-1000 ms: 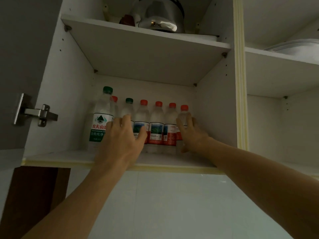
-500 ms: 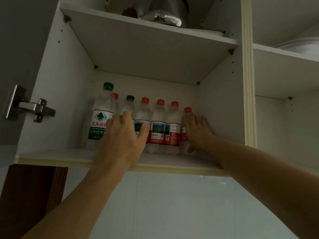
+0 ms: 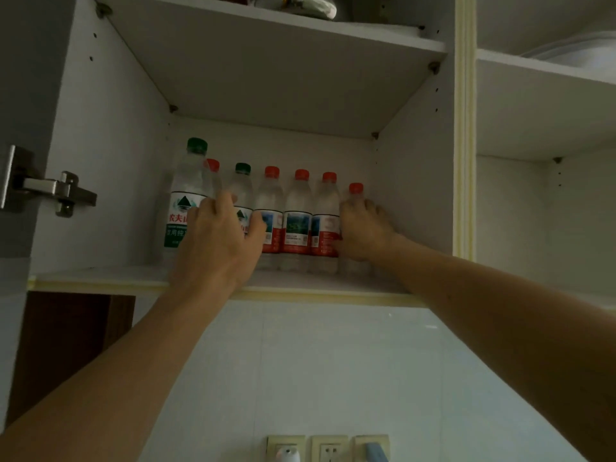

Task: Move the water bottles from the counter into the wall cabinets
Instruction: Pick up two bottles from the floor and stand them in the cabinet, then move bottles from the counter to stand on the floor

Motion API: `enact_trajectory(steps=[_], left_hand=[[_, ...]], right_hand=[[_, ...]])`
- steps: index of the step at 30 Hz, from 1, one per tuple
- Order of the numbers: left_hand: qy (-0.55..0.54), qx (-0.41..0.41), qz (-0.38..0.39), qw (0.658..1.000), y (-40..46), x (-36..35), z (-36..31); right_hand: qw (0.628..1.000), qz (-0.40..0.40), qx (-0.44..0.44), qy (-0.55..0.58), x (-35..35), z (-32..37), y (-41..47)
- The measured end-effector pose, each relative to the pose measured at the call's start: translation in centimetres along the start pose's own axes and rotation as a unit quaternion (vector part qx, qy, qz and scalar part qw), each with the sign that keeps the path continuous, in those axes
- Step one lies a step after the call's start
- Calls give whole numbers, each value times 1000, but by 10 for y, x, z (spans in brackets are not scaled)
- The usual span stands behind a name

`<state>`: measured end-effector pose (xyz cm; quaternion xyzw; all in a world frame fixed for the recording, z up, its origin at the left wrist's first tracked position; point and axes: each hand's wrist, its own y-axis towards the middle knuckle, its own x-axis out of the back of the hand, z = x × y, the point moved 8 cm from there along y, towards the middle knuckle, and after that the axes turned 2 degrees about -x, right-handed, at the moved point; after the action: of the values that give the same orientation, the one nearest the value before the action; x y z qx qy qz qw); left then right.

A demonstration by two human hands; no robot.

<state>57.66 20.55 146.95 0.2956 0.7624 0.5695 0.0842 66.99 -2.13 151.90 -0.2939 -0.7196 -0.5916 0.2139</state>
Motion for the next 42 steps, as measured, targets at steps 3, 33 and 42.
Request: enact_trajectory(steps=[3, 33, 42], left_hand=[[20, -5, 21, 1000, -2, 1, -5], [-419, 270, 333, 801, -416, -33, -100], [-443, 240, 538, 676, -597, -6, -173]], right_hand=[[994, -23, 38, 102, 21, 16, -31], [707, 117, -374, 589, -31, -47, -537], [656, 122, -512, 541, -54, -115, -755]])
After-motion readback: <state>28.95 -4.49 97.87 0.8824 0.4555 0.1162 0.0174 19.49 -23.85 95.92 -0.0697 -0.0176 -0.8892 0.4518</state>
